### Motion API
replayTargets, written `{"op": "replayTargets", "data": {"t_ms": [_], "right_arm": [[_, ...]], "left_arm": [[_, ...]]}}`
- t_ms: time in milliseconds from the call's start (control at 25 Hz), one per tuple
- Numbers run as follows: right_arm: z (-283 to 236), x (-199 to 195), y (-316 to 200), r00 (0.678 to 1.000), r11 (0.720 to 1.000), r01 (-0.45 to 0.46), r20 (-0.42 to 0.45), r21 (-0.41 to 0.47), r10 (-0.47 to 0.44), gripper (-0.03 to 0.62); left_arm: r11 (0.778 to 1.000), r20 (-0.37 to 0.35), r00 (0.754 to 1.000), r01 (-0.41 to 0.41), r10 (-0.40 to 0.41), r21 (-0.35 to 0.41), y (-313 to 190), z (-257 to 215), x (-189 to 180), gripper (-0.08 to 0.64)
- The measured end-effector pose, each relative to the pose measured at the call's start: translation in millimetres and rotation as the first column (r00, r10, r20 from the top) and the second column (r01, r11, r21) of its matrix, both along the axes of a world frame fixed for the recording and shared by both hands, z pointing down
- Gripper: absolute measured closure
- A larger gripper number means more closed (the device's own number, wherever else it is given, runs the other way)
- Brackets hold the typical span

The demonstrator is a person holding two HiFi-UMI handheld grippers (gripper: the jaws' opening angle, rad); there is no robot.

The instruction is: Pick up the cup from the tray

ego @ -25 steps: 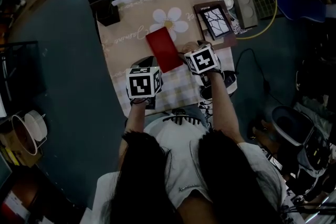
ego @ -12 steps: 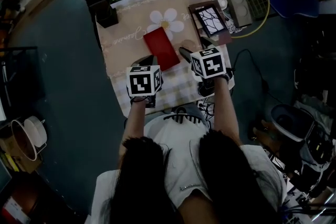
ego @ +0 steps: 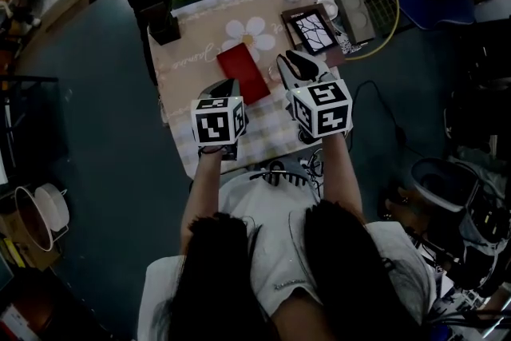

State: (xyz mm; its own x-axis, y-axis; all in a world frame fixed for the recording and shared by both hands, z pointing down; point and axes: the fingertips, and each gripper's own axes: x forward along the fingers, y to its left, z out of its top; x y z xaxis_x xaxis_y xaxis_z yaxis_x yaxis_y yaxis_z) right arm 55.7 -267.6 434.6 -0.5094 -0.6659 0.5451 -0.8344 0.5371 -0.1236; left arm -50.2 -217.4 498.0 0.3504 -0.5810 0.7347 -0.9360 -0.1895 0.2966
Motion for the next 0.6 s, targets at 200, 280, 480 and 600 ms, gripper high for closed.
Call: {"op": "replayTargets", "data": {"t_ms": [200, 280, 480, 600], "right_arm": [[-11, -7, 13, 0.998, 0.999, -0.038, 0.042, 0.025, 0.037, 0.583], [-11, -11, 19, 0.999, 0.999, -0.033, 0.022, 0.027, 0.033, 0.583], [-10, -19, 33, 1.000, 0.999, -0.022, -0.013, 0.031, 0.023, 0.584], [-8, -24, 43, 1.000, 1.000, -0.022, -0.016, 0.019, 0.023, 0.584]], "left_arm": [[0.999, -0.003, 1.000, 0.003, -0.003, 0.046, 6, -13, 0, 0.557], [0.999, 0.000, 1.000, -0.004, 0.004, 0.054, 9, -16, 1, 0.557], [0.998, 0.001, 1.000, -0.015, 0.015, 0.064, 21, -20, 1, 0.557], [0.997, 0.000, 1.000, -0.012, 0.012, 0.073, 27, -23, -2, 0.557]]}}
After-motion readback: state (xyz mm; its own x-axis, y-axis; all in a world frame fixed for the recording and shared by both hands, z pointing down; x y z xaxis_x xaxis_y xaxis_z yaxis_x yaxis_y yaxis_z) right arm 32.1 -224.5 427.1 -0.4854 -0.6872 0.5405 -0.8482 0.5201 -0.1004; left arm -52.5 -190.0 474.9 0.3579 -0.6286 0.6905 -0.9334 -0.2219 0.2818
